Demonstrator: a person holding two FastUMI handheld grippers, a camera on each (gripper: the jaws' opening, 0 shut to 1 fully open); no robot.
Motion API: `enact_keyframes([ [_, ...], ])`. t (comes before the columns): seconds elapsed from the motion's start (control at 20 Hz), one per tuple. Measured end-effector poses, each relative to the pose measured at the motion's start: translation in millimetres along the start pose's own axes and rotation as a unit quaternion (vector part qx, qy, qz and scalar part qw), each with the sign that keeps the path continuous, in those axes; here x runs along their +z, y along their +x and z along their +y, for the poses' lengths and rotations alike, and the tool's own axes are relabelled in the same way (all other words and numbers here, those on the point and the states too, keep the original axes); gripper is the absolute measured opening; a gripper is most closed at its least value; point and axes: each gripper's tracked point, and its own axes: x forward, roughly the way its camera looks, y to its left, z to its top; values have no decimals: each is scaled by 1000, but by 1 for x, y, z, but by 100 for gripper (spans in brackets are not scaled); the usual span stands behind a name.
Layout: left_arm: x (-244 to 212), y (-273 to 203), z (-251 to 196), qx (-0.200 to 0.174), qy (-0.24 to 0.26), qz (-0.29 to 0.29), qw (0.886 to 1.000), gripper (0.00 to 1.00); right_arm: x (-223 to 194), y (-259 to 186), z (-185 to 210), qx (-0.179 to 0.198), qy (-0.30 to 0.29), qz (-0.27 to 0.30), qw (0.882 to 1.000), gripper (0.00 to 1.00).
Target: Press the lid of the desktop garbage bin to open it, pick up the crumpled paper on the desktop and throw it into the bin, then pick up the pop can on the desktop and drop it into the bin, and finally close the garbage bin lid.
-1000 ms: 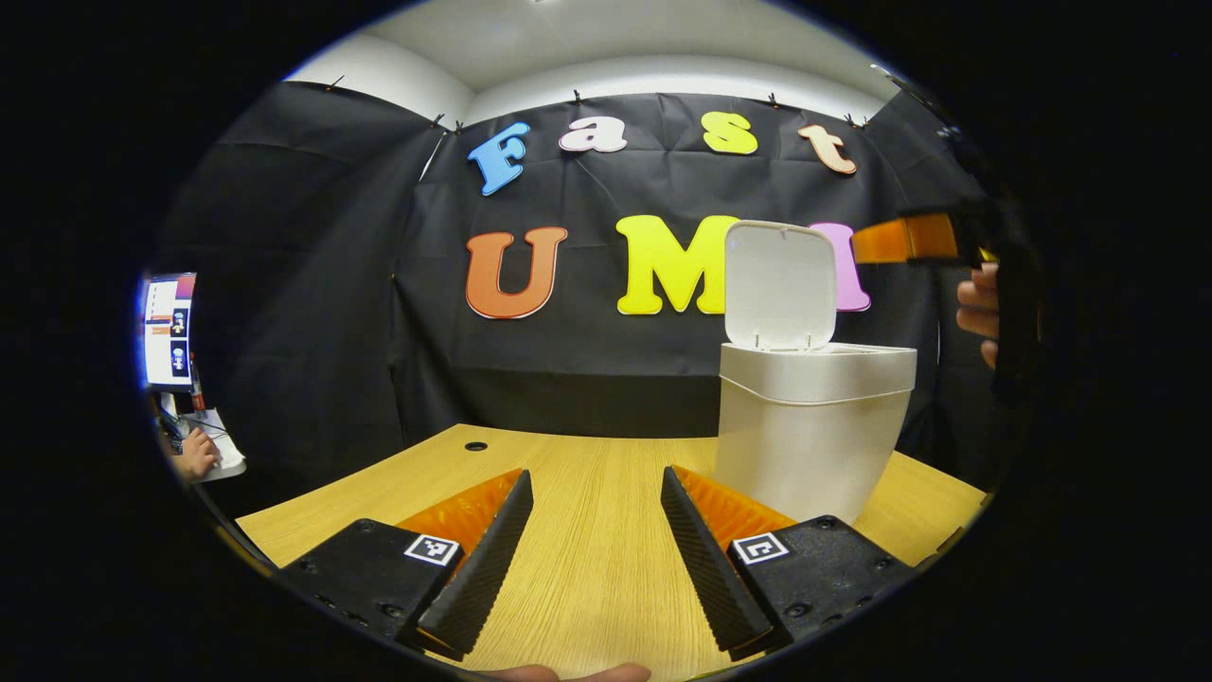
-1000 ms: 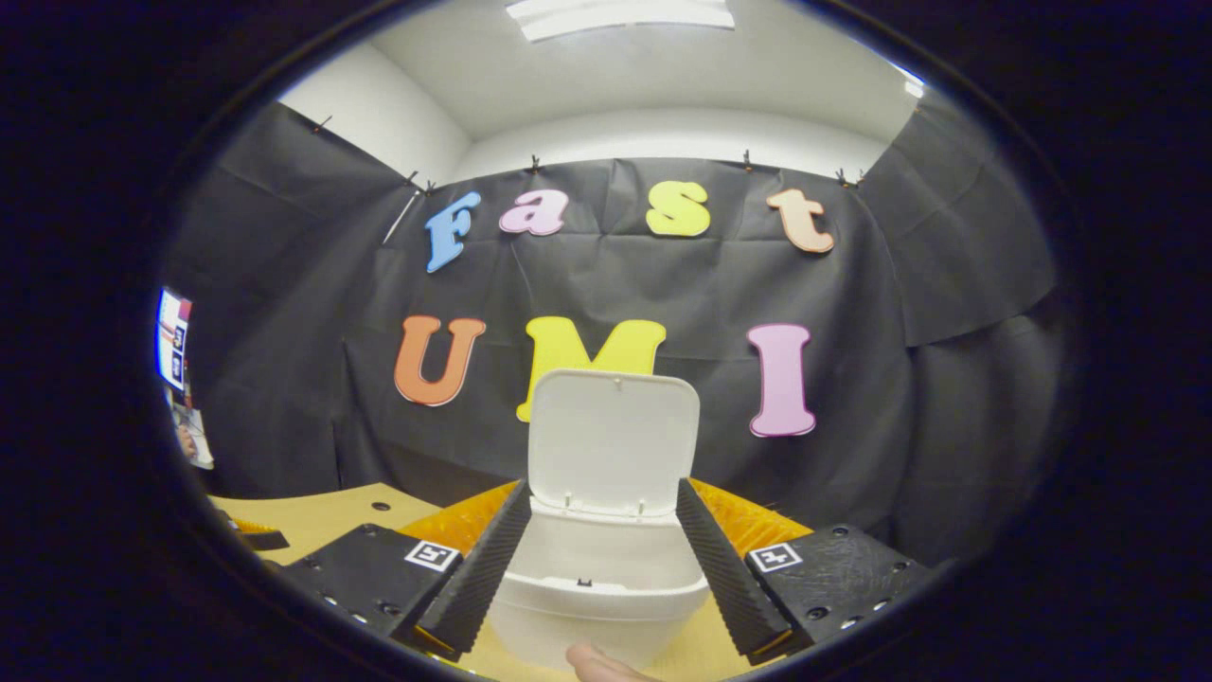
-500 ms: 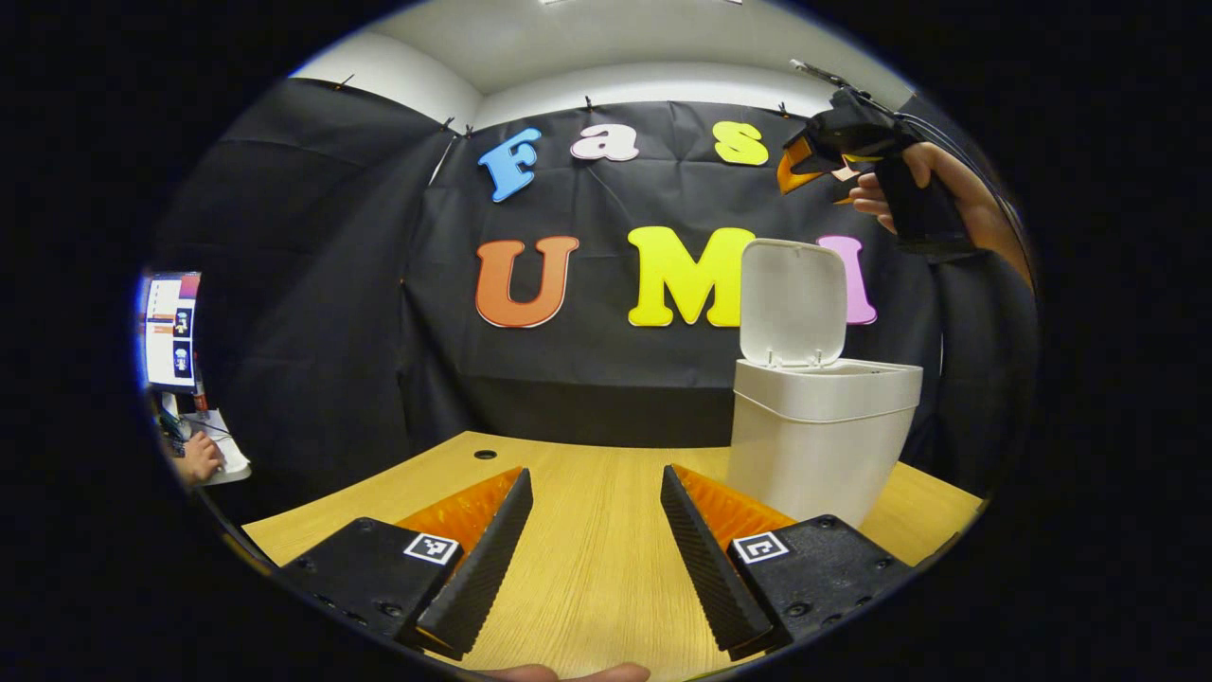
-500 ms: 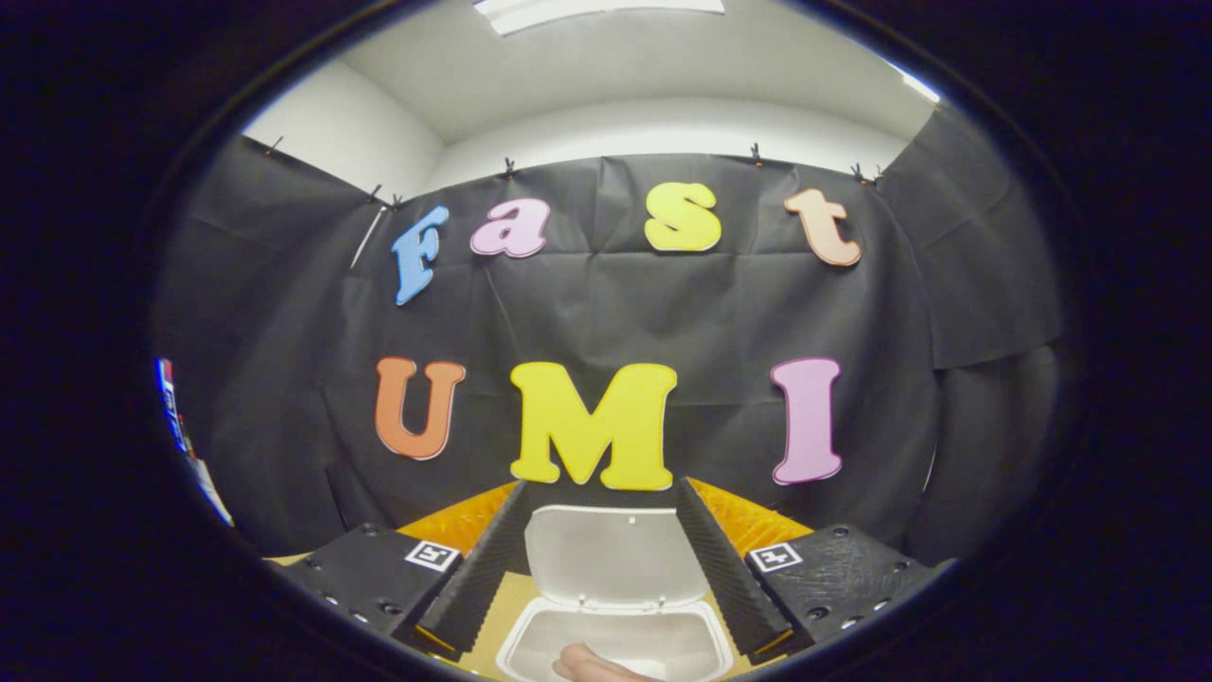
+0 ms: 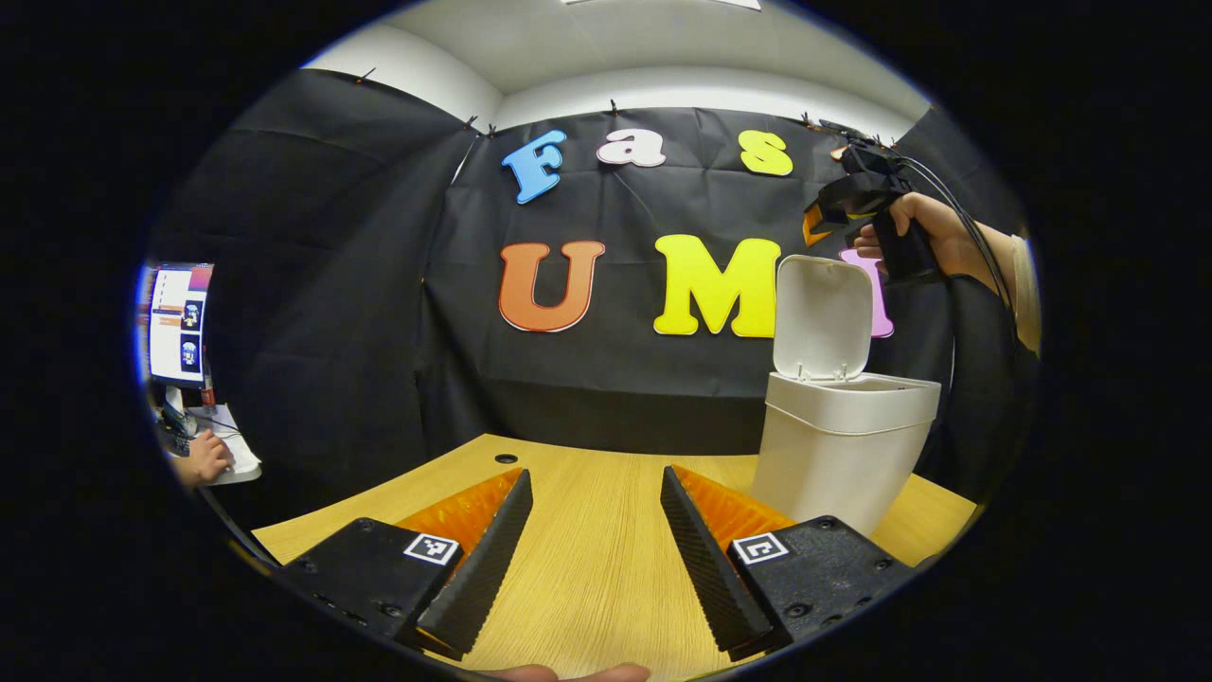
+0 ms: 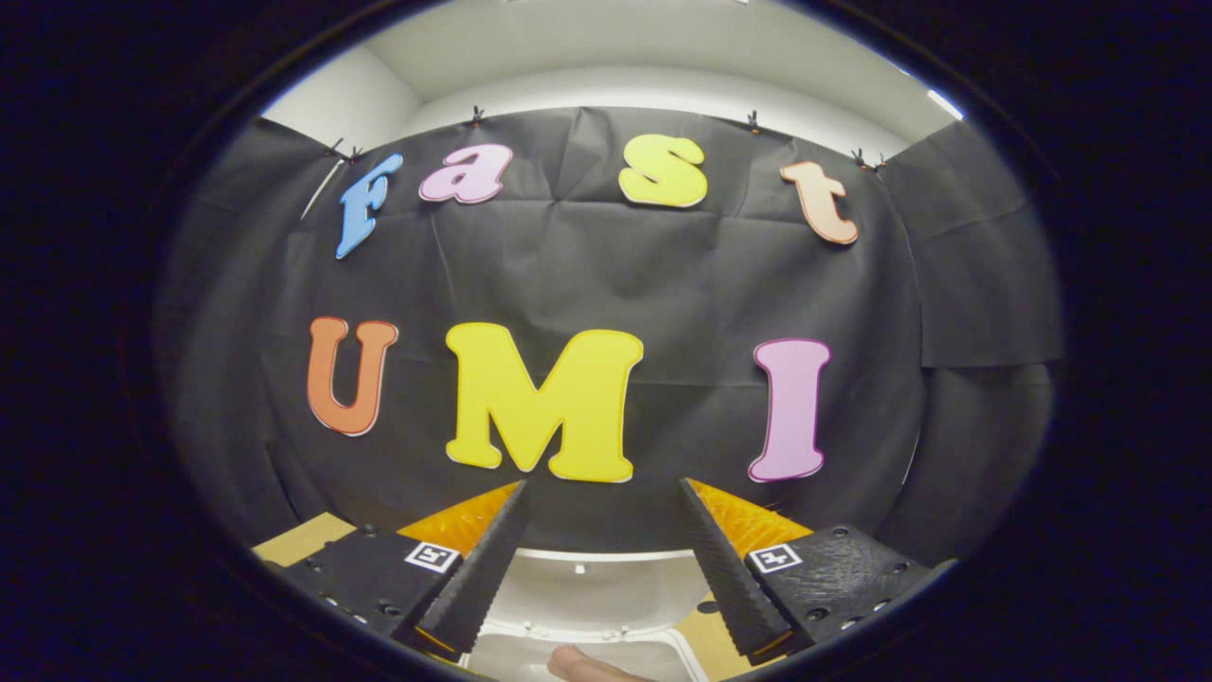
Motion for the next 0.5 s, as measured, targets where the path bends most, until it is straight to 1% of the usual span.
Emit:
enact_keyframes([
  [0.05,0,0,2,2,-1,0,1000,89,-8,0,-2,0,2,14,1000,92],
  [0.1,2,0,6,9,-3,-2,1000,89,-17,1,-4,2,1,32,999,95],
  [0.15,5,-2,8,13,-4,-5,1000,89,-24,-4,-2,12,-2,43,999,95],
  [0.2,7,-3,6,11,-4,-11,1000,89,-21,-9,-3,20,9,42,999,97],
  [0.25,7,-4,2,6,-3,-13,1000,89,-26,-15,-4,29,22,54,998,98],
  [0.3,7,-6,-2,1,-3,-12,1000,89,-31,-24,-5,37,34,66,997,95],
  [0.35,6,-7,-6,-3,-2,-12,1000,89,-39,-32,-7,39,43,82,995,95],
  [0.45,10,-10,-9,-5,3,-17,1000,89,-73,-47,-13,31,30,136,990,94],
  [0.5,10,-12,-11,-6,5,-17,1000,89,-95,-58,-16,33,16,171,985,94],
])
